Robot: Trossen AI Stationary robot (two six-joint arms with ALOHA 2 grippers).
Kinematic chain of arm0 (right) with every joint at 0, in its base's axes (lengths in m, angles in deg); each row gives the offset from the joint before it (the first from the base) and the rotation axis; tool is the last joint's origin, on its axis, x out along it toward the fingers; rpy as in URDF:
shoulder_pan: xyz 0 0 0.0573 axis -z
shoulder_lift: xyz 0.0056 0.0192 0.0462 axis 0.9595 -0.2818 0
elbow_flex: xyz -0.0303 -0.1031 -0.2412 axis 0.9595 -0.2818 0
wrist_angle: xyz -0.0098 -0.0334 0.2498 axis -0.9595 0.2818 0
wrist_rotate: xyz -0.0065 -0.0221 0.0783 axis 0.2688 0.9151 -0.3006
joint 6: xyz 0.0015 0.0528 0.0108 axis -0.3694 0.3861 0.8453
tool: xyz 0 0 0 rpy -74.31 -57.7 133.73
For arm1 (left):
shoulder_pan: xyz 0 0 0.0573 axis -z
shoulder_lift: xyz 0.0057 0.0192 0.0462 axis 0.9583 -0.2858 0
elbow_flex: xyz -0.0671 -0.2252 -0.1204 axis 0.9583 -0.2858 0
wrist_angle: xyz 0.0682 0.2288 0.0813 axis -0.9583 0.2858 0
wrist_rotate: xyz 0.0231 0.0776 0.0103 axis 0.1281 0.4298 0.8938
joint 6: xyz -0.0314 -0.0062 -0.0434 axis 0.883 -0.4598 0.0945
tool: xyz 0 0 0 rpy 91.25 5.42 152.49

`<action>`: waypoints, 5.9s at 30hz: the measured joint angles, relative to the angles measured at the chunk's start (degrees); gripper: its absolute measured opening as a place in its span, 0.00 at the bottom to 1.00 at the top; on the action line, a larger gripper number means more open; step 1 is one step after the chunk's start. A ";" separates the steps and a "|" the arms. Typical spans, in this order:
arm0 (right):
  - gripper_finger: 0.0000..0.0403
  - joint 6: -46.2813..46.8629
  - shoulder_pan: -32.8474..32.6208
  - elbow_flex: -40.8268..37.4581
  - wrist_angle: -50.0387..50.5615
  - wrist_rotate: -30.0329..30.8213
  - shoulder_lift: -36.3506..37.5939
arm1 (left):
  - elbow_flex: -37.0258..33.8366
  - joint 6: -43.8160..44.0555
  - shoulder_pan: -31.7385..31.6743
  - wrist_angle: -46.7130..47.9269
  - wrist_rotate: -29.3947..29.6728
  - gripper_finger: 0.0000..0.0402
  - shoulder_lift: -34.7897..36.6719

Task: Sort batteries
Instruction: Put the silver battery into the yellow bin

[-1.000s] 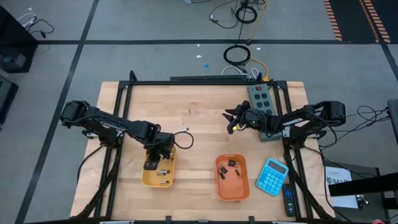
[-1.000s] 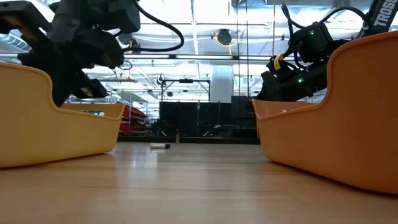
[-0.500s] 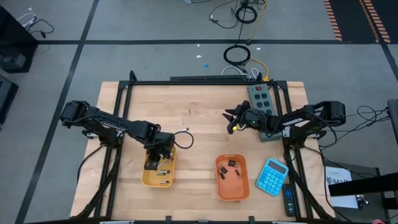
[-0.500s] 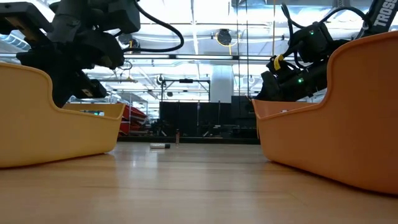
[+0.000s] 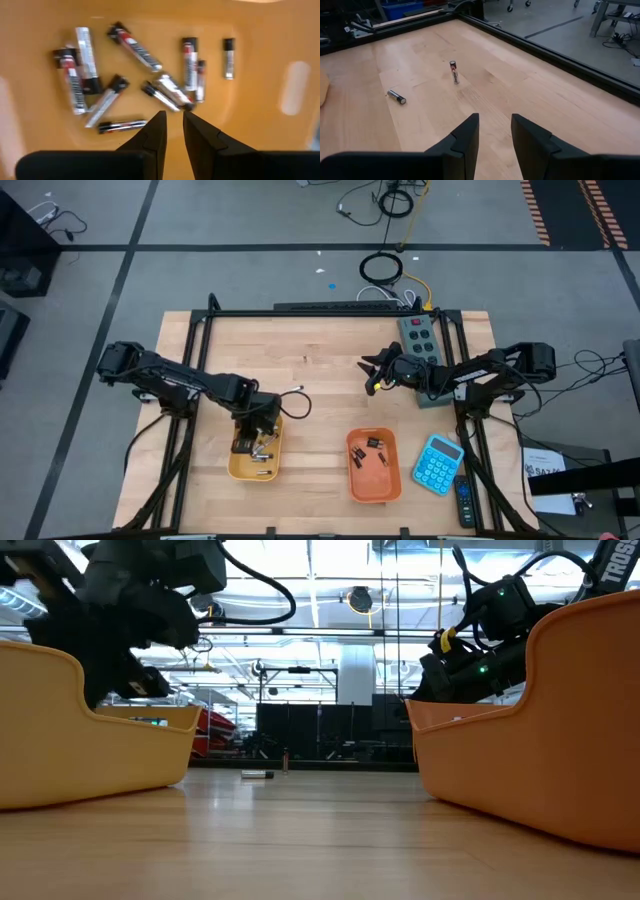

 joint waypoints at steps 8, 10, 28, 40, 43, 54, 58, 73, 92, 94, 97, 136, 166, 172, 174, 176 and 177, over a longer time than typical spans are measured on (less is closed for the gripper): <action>0.26 0.82 0.02 0.00 -1.33 -1.32 0.02 | 8.33 -0.22 -0.06 4.67 -6.28 0.18 0.00; 0.26 0.86 0.02 0.00 -1.48 -1.32 0.02 | 10.26 -1.53 -0.32 4.77 -3.77 0.18 0.00; 0.26 1.26 -0.01 0.11 -1.64 -1.32 0.02 | 12.17 -12.24 -12.71 -9.49 24.89 0.36 -3.22; 0.26 1.28 -0.11 0.11 -1.23 -1.32 0.02 | 12.17 -16.58 -23.75 -17.53 26.42 0.42 -9.30; 0.26 1.25 -0.55 0.11 -1.21 -1.32 0.02 | 12.17 -15.02 -27.08 -18.37 25.99 0.42 -11.36; 0.26 1.06 -0.88 0.11 -1.20 -1.32 0.02 | 12.17 -15.06 -30.62 -24.93 24.93 0.62 -18.94; 0.26 1.13 -0.88 0.11 -1.18 -1.32 0.02 | 12.17 -13.94 -30.56 -28.19 27.84 0.66 -21.36; 0.26 1.33 -1.07 0.11 -0.09 -1.32 0.02 | 12.15 -13.51 -30.75 -36.20 31.29 0.67 -23.34; 0.26 1.45 -1.62 0.11 0.42 -1.08 0.02 | 12.24 -15.13 -30.74 -37.95 29.65 0.02 -24.12; 0.26 1.45 -1.62 0.11 0.75 -1.08 0.02 | 12.23 -15.17 -30.77 -36.09 29.47 0.01 -23.61; 0.26 1.48 -1.62 0.11 0.90 -1.08 0.02 | 12.02 -15.34 -30.73 -33.17 28.68 0.01 -22.34; 0.26 2.80 -1.62 0.13 0.00 -1.13 0.00 | 12.13 -19.62 -11.33 -30.18 34.36 0.65 -22.01; 0.26 2.37 -1.61 0.13 0.00 -1.13 0.00 | 12.41 -20.07 -18.15 -30.12 24.22 0.09 -27.34; 0.26 2.42 -1.62 0.13 0.04 -1.15 0.00 | 12.38 -19.82 -17.74 -29.78 25.83 0.05 -27.02; 0.26 2.39 -1.62 0.13 0.07 -1.13 0.00 | 12.34 -19.74 -17.36 -29.26 26.69 0.05 -25.90; 0.26 2.39 -1.60 0.13 0.07 -1.15 0.00 | 12.08 -19.67 -17.36 -28.35 26.88 0.05 -24.48; 0.26 2.39 -1.60 0.13 0.07 -1.14 0.00 | 11.96 -19.63 -17.44 -27.21 27.15 0.05 -23.75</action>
